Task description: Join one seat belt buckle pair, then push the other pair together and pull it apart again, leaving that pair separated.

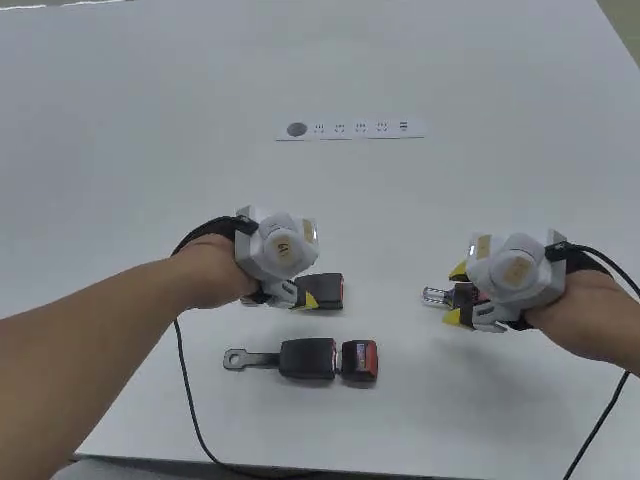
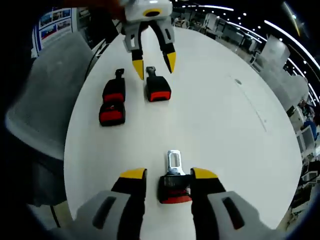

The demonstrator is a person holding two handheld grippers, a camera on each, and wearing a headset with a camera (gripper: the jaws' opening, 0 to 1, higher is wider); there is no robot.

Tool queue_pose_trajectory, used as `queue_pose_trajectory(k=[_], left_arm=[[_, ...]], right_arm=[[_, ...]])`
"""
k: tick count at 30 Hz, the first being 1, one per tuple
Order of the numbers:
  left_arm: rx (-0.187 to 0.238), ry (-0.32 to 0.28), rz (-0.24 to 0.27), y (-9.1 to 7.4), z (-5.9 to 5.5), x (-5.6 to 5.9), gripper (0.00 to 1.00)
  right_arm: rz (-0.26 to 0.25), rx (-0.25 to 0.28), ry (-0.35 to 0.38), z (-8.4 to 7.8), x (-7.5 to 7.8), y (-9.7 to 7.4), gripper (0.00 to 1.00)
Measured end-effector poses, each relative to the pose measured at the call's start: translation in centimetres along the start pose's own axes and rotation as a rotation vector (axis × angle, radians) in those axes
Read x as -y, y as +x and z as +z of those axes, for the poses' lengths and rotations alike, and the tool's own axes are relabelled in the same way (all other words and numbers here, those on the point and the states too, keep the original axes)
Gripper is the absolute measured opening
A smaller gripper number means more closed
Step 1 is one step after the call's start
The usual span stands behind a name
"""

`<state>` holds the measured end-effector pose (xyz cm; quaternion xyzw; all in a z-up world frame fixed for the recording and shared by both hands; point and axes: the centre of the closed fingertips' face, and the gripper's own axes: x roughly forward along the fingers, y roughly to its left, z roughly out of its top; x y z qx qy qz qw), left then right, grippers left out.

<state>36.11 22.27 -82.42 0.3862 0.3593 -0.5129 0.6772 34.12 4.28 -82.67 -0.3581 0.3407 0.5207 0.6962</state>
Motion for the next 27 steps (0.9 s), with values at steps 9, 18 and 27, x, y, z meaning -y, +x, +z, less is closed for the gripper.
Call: queue_pose_trajectory(k=[9,18,27], left_arm=[[-0.044,-0.004,-0.048,1.2,-2.1,-0.2,0.41],[-0.088,0.122,-0.065,1.9,-2.5,0.6,0.32],[-0.109,0.158,-0.061,2.2,-2.9,0.5,0.31]], right_arm=[[0.048,-0.055,0.016,-2.6,0.7,0.2,0.35],[0.085,-0.062,-0.026,-2.7,0.3,0.6,0.32],[0.094,-0.066,-0.027,-1.8,0.0,1.0,0.31]])
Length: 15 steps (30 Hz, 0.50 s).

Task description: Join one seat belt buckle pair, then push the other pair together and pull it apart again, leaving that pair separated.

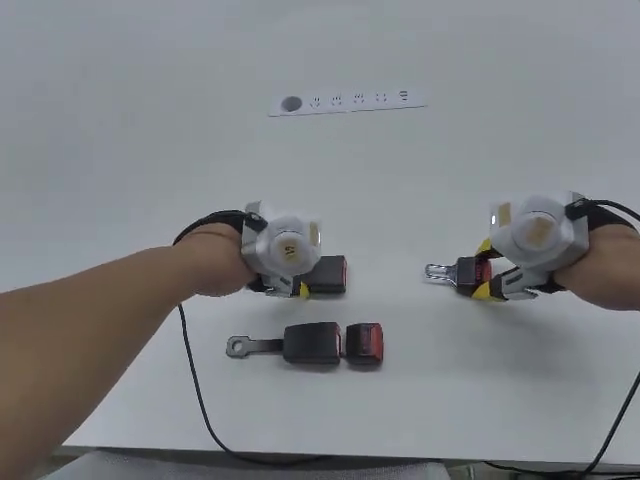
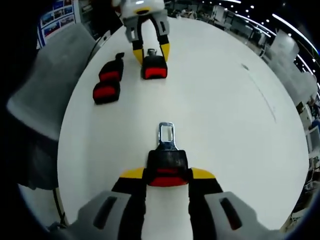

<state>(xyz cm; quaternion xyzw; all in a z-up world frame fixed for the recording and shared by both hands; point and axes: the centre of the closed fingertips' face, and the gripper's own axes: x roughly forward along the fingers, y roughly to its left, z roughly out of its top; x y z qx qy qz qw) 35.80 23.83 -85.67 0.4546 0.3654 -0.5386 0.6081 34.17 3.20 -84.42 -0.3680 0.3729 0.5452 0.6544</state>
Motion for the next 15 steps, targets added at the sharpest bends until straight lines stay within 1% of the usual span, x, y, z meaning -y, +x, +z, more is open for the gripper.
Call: queue_pose_trajectory(k=[2,4,5,9,12,15], left_arm=[[0.0,0.01,0.004,0.1,-0.1,0.0,0.31],[0.004,0.001,0.004,0.0,-0.1,0.0,0.31],[0.006,-0.002,0.004,0.0,-0.1,0.0,0.31],[0.014,-0.01,0.001,0.0,-0.1,0.0,0.31],[0.016,-0.021,0.0,0.1,-0.1,0.0,0.31],[0.012,-0.03,0.001,0.2,-0.1,0.0,0.31]], right_arm=[[-0.002,-0.002,-0.04,0.9,-0.2,0.5,0.31],[-0.002,-0.002,-0.04,2.0,-0.5,1.1,0.31],[-0.016,-0.005,-0.057,2.6,-0.4,1.4,0.31],[-0.006,0.0,-0.083,4.8,-0.8,2.5,0.31],[-0.001,0.01,-0.094,6.6,-0.8,3.5,0.31],[0.0,0.007,-0.098,7.6,-1.0,4.2,0.31]])
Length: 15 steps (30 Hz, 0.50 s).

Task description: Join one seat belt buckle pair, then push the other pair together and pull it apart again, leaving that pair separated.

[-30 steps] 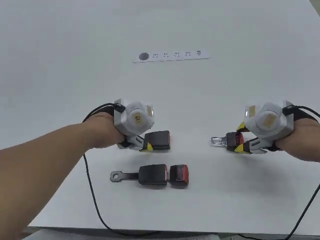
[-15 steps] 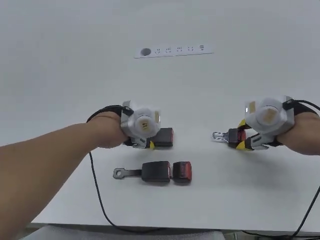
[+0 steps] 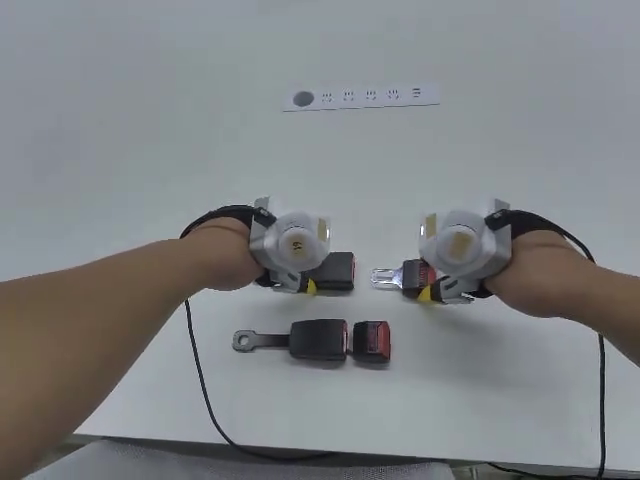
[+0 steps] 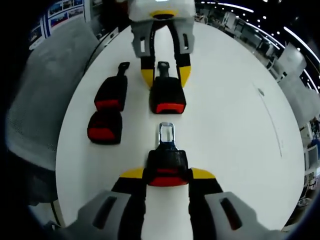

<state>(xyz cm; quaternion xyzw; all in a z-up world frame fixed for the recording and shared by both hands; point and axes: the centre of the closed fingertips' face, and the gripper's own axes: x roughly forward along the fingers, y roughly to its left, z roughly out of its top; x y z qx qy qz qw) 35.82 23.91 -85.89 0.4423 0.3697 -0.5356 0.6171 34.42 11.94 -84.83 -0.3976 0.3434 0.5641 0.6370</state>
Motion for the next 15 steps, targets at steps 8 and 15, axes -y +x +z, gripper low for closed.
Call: queue_pose_trajectory(k=[8,15], left_arm=[[0.006,-0.007,0.004,0.0,0.0,0.0,0.3],[-0.001,-0.008,-0.002,0.1,0.0,0.0,0.3]], right_arm=[[-0.001,-0.007,0.022,1.1,0.5,1.3,0.31],[-0.007,0.007,0.001,1.9,0.5,1.6,0.31]])
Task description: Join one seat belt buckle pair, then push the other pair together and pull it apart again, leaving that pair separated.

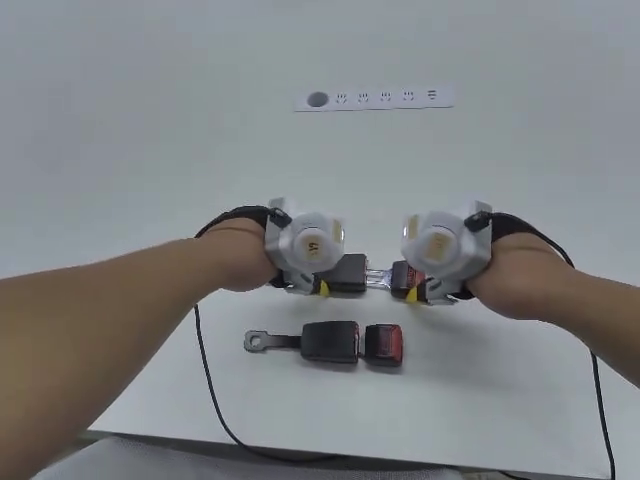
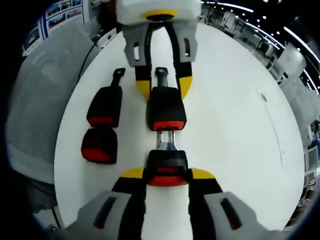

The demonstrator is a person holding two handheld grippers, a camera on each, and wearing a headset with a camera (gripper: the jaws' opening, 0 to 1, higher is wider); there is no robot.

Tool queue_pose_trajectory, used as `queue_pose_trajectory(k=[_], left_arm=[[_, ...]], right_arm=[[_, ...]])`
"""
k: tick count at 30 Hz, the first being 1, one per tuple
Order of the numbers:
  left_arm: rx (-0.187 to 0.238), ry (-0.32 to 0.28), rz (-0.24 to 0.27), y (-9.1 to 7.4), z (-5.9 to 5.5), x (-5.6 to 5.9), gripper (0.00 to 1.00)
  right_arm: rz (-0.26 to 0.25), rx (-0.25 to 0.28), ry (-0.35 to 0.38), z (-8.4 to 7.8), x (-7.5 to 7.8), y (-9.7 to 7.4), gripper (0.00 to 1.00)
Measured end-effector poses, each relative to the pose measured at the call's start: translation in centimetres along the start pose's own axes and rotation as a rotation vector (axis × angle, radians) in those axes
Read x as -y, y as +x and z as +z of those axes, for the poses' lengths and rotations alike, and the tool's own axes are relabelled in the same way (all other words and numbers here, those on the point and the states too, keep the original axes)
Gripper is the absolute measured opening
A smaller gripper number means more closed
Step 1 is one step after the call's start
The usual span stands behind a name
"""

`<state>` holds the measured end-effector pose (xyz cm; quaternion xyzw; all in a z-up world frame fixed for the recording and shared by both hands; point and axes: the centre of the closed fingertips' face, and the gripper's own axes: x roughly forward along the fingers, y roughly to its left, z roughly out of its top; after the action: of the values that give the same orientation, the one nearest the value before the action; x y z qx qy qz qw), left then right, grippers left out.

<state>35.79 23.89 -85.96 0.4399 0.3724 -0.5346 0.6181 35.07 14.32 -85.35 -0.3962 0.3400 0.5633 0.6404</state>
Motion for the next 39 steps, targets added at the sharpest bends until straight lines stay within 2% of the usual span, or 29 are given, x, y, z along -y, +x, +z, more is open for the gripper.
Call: queue_pose_trajectory(k=[5,8,14,22,25,27,35,39], left_arm=[[0.001,0.0,-0.001,0.0,0.0,0.0,0.3],[0.008,-0.007,0.0,0.0,0.0,0.0,0.3],[0.06,-0.027,0.012,-0.1,-0.1,0.1,0.29],[0.063,-0.009,-0.004,0.0,0.0,0.2,0.29],[0.057,-0.002,-0.011,0.0,0.1,0.2,0.29],[0.05,0.001,-0.01,0.0,0.1,0.2,0.29],[0.064,-0.005,0.011,-0.2,0.1,0.3,0.3],[0.06,-0.015,0.012,-0.2,0.1,0.2,0.3]], right_arm=[[0.009,0.02,-0.002,0.8,0.1,0.7,0.3],[0.009,0.025,-0.02,0.5,0.0,0.6,0.3],[0.005,0.051,-0.015,0.8,0.0,0.6,0.29],[0.02,0.049,-0.033,1.4,0.2,0.8,0.28],[0.022,0.057,-0.029,2.3,0.1,1.3,0.28],[0.019,0.057,-0.001,2.6,0.2,1.4,0.28],[0.041,0.081,-0.035,2.1,0.0,1.3,0.29],[0.041,0.085,-0.043,1.2,0.3,0.9,0.3]])
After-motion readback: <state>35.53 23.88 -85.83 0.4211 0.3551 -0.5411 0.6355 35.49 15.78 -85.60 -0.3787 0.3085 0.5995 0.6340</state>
